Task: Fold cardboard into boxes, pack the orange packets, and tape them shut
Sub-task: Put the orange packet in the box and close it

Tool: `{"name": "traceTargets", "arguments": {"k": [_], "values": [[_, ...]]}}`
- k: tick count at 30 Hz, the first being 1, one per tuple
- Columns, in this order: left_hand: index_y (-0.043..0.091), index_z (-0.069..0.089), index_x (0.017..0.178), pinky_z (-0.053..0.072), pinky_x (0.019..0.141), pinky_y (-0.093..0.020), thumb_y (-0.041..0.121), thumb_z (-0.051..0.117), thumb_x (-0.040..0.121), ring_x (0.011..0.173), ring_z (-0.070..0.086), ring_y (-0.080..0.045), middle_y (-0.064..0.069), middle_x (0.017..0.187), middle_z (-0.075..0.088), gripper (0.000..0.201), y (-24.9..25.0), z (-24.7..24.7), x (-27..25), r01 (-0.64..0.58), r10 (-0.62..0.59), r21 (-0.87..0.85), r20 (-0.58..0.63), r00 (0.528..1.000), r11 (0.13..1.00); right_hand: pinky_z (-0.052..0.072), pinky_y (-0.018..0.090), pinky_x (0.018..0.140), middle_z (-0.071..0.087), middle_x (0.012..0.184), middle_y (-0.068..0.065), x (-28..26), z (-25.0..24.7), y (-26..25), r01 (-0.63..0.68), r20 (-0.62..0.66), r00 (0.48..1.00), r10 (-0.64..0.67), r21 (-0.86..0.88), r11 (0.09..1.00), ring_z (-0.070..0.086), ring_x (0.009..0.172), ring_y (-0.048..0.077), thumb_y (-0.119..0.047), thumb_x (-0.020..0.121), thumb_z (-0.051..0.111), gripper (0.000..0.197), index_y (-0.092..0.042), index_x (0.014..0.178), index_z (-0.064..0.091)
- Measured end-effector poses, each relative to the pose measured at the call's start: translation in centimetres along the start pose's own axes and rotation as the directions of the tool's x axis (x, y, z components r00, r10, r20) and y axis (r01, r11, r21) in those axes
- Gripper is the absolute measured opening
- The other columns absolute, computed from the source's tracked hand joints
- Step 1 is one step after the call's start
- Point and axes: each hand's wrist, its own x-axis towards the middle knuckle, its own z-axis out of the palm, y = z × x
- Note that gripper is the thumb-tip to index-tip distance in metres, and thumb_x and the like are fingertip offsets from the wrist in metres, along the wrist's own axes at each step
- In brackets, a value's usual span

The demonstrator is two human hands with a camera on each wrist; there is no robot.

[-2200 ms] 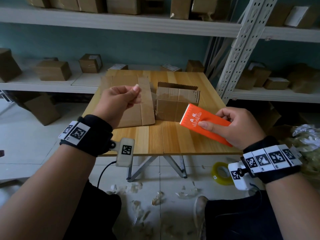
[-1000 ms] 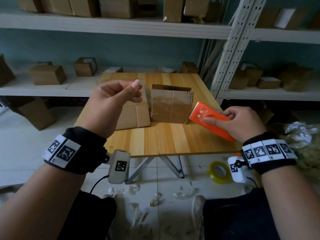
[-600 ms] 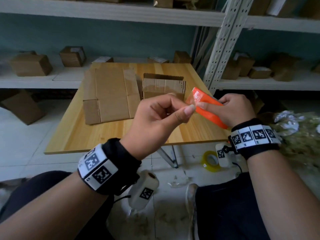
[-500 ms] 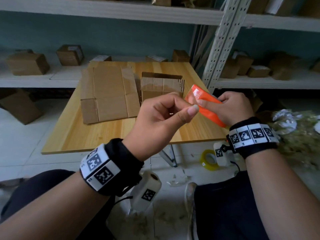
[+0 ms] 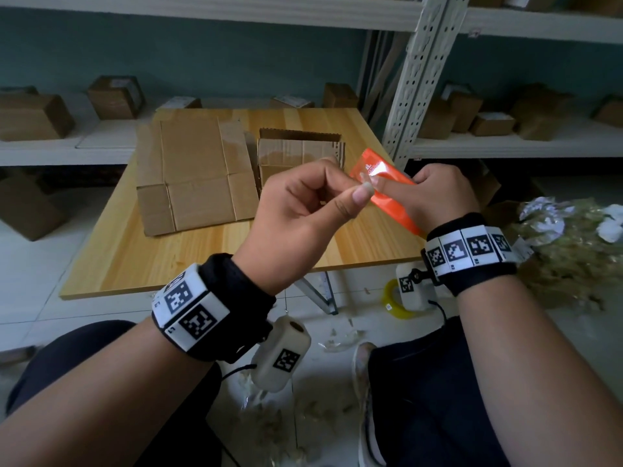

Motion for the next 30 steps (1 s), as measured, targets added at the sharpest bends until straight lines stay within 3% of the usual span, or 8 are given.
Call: {"name": "traceTargets", "arguments": {"k": [7, 12, 16, 23, 27, 30], "values": [[0.009, 0.071, 0.094, 0.049, 0.070, -0.026, -0.001, 0.072, 0.095, 0.071, 0.058, -0.010, -0.003, 0.078, 0.061, 0.010, -0.3, 0.3, -0.5, -0.052, 0.050, 0.118, 0.016, 0.999, 0.992, 0.032, 0.027, 0.052, 0.051, 0.061, -0.001, -0.2, 0.2, -0.4, -0.012, 0.013, 1.000, 0.012, -0.003, 1.000, 0.050, 0.053, 0.018, -0.077, 0.071, 0.074, 0.061, -0.019, 0.067, 0.054], [0.007, 0.072, 0.096, 0.052, 0.068, -0.031, 0.002, 0.072, 0.096, 0.073, 0.060, -0.015, -0.010, 0.082, 0.065, 0.005, 0.0, -0.2, 0.0, -0.112, 0.108, 0.174, 0.033, 0.994, 0.978, 0.031, 0.026, 0.051, 0.051, 0.061, -0.003, -0.3, 0.4, -0.4, -0.008, 0.029, 1.000, 0.008, 0.003, 1.000, 0.050, 0.054, 0.016, -0.077, 0.077, 0.071, 0.061, -0.019, 0.069, 0.057], [0.013, 0.070, 0.099, 0.054, 0.071, -0.025, 0.006, 0.072, 0.096, 0.075, 0.065, -0.006, -0.002, 0.084, 0.067, 0.008, 0.2, -0.8, 0.4, -0.143, 0.139, 0.192, 0.034, 0.990, 0.971, 0.033, 0.027, 0.053, 0.054, 0.062, 0.000, 0.0, 0.6, -0.3, 0.005, 0.027, 1.000, -0.006, 0.016, 1.000, 0.052, 0.054, 0.019, -0.081, 0.075, 0.071, 0.066, -0.016, 0.067, 0.059], [0.005, 0.071, 0.091, 0.043, 0.069, -0.014, 0.005, 0.074, 0.096, 0.071, 0.055, 0.004, 0.010, 0.080, 0.059, 0.006, 0.1, -0.6, 0.2, -0.199, 0.207, 0.351, 0.015, 0.978, 0.915, 0.033, 0.026, 0.052, 0.056, 0.065, 0.000, 0.2, 0.7, -0.4, -0.037, 0.059, 0.998, 0.036, 0.021, 0.999, 0.053, 0.055, 0.017, -0.079, 0.073, 0.075, 0.066, -0.014, 0.073, 0.061], [-0.004, 0.070, 0.083, 0.041, 0.069, -0.019, 0.002, 0.075, 0.095, 0.072, 0.051, 0.000, 0.002, 0.077, 0.058, 0.015, -0.1, -0.4, 0.0, -0.214, 0.212, 0.394, 0.048, 0.976, 0.894, 0.032, 0.026, 0.052, 0.050, 0.062, -0.002, -0.1, 0.8, -0.5, -0.023, 0.054, 0.998, 0.021, 0.034, 0.999, 0.048, 0.053, 0.017, -0.075, 0.074, 0.076, 0.061, -0.017, 0.067, 0.055], [0.007, 0.066, 0.084, 0.039, 0.069, -0.019, 0.003, 0.075, 0.096, 0.072, 0.049, -0.001, 0.005, 0.077, 0.055, 0.015, 0.5, -0.6, 0.3, -0.274, 0.262, 0.441, 0.089, 0.961, 0.855, 0.032, 0.026, 0.051, 0.049, 0.061, -0.003, -0.1, 0.9, -0.4, -0.011, 0.056, 0.998, 0.008, 0.051, 0.999, 0.048, 0.052, 0.017, -0.076, 0.074, 0.075, 0.062, -0.018, 0.066, 0.054]]}}
